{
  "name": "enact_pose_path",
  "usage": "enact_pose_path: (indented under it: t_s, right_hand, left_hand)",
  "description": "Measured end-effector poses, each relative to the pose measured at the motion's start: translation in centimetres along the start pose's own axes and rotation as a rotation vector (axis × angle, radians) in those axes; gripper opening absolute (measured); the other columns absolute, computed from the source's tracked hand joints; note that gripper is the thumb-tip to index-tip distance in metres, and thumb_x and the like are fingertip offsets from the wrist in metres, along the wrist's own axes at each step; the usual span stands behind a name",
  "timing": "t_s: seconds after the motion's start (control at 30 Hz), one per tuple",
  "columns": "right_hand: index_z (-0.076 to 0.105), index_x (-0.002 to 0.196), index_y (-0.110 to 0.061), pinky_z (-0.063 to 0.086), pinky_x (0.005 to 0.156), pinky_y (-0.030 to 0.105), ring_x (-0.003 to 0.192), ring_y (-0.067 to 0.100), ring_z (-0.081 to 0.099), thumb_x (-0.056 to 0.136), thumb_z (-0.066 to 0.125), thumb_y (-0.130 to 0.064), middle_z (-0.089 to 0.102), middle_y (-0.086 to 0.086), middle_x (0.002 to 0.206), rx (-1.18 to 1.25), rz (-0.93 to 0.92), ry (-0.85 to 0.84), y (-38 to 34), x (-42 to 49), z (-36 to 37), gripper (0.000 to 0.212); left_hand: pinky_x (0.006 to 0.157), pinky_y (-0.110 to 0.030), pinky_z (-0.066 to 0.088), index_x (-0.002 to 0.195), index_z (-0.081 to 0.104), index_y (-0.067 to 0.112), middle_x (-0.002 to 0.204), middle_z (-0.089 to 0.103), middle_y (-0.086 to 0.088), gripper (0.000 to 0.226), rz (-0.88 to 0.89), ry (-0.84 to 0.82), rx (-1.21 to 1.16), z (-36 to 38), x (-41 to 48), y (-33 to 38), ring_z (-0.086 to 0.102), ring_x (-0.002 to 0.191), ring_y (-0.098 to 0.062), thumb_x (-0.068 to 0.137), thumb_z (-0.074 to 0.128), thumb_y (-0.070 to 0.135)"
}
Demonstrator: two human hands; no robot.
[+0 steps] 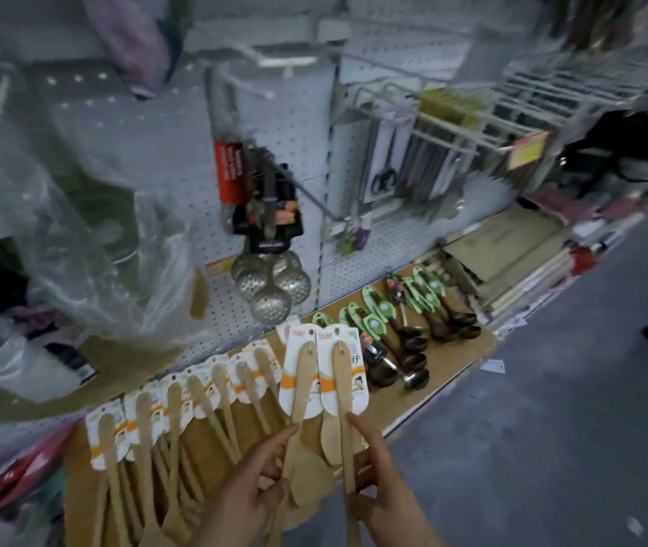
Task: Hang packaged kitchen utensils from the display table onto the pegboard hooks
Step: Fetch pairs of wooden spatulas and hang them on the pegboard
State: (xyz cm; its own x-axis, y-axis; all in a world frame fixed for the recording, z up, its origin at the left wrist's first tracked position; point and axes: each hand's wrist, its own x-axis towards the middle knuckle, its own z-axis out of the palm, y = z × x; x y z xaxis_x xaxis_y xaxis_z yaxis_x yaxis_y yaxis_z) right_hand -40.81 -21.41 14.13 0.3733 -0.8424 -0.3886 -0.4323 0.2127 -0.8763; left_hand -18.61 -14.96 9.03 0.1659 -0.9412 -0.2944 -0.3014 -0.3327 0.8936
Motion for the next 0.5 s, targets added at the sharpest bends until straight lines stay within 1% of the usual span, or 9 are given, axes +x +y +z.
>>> enact_pose_path:
  t_s: [0.1, 0.17, 0.2, 0.23, 0.3, 0.33, 0.4, 0.43, 0.5]
  right_hand:
    - [0.036, 0.152, -0.05, 0.059, 0.088, 0.043, 0.083, 0.02, 0.059, 0.085, 0.058, 0.02, 0.057, 0.008, 0.101, -0.045, -0.028, 0.058, -0.5, -0.4, -4.5, 0.099]
    - [0.035, 0.152, -0.054, 0.057, 0.087, 0.046, 0.084, 0.02, 0.06, 0.084, 0.056, 0.02, 0.057, 0.006, 0.103, -0.039, -0.038, 0.119, -1.0, -0.6, -7.9, 0.102]
    - [0.035, 0.152, -0.056, 0.057, 0.085, 0.045, 0.083, 0.019, 0.06, 0.084, 0.057, 0.019, 0.058, 0.005, 0.103, -0.026, -0.051, 0.147, -1.2, -0.8, -9.7, 0.103]
    - [0.035, 0.153, -0.057, 0.057, 0.082, 0.043, 0.082, 0.015, 0.06, 0.085, 0.057, 0.017, 0.058, 0.003, 0.103, -0.019, -0.07, 0.174, -1.5, -1.0, -11.5, 0.104]
    - [0.036, 0.153, -0.061, 0.057, 0.081, 0.038, 0.081, 0.009, 0.06, 0.084, 0.057, 0.015, 0.059, -0.001, 0.102, -0.001, -0.115, 0.237, -2.0, -1.3, -15.3, 0.105]
    - [0.036, 0.153, -0.064, 0.058, 0.083, 0.037, 0.082, 0.009, 0.061, 0.084, 0.056, 0.014, 0.06, -0.002, 0.103, 0.001, -0.134, 0.272, -2.3, -1.5, -17.3, 0.106]
    - [0.034, 0.152, -0.067, 0.059, 0.086, 0.034, 0.088, 0.011, 0.064, 0.088, 0.058, 0.009, 0.063, -0.007, 0.103, 0.015, -0.165, 0.323, -3.1, -2.0, -21.1, 0.102]
    - [0.034, 0.153, -0.066, 0.059, 0.083, 0.03, 0.088, 0.01, 0.064, 0.089, 0.06, 0.004, 0.064, -0.009, 0.104, 0.031, -0.188, 0.34, -3.5, -2.3, -22.9, 0.098]
    - [0.035, 0.153, -0.063, 0.055, 0.079, 0.024, 0.084, 0.004, 0.062, 0.086, 0.062, -0.008, 0.062, -0.021, 0.103, 0.056, -0.242, 0.384, -4.4, -3.0, -26.4, 0.091]
  left_hand:
    - [0.092, -0.024, 0.053, 0.14, 0.054, 0.068, 0.114, 0.065, 0.023, 0.082, 0.056, -0.083, 0.01, 2.3, 2.8, 3.5, 0.064, 0.1, -0.005, 0.097, 0.073, 0.002]
    - [0.095, -0.026, 0.052, 0.141, 0.054, 0.066, 0.122, 0.064, 0.02, 0.082, 0.087, -0.131, -0.003, 4.3, 4.9, 6.5, 0.064, 0.107, -0.007, 0.097, 0.071, -0.001]
    - [0.095, -0.027, 0.052, 0.14, 0.056, 0.065, 0.124, 0.063, 0.017, 0.083, 0.099, -0.146, -0.02, 5.4, 5.8, 8.1, 0.064, 0.107, -0.01, 0.096, 0.071, -0.004]
    - [0.092, -0.023, 0.051, 0.139, 0.056, 0.066, 0.122, 0.062, 0.017, 0.085, 0.12, -0.158, -0.024, 6.5, 6.8, 9.7, 0.063, 0.104, -0.009, 0.096, 0.071, -0.005]
    - [0.084, -0.014, 0.051, 0.139, 0.054, 0.069, 0.115, 0.06, 0.028, 0.086, 0.185, -0.187, 0.006, 8.7, 8.4, 13.3, 0.062, 0.099, -0.003, 0.096, 0.071, -0.003]
    - [0.084, -0.015, 0.052, 0.14, 0.054, 0.068, 0.113, 0.06, 0.031, 0.086, 0.21, -0.207, 0.006, 9.8, 9.2, 15.2, 0.062, 0.099, -0.003, 0.096, 0.071, -0.005]
    - [0.085, -0.019, 0.053, 0.139, 0.057, 0.065, 0.108, 0.063, 0.029, 0.087, 0.254, -0.239, -0.011, 12.1, 10.5, 19.0, 0.063, 0.096, -0.005, 0.096, 0.067, -0.01]
    - [0.084, -0.019, 0.053, 0.137, 0.058, 0.065, 0.106, 0.064, 0.029, 0.088, 0.281, -0.243, -0.005, 13.3, 11.0, 20.9, 0.063, 0.092, -0.004, 0.096, 0.066, -0.011]
    - [0.078, -0.015, 0.054, 0.137, 0.055, 0.069, 0.104, 0.066, 0.029, 0.088, 0.336, -0.246, 0.041, 15.5, 11.8, 24.6, 0.066, 0.089, -0.001, 0.096, 0.067, -0.008]
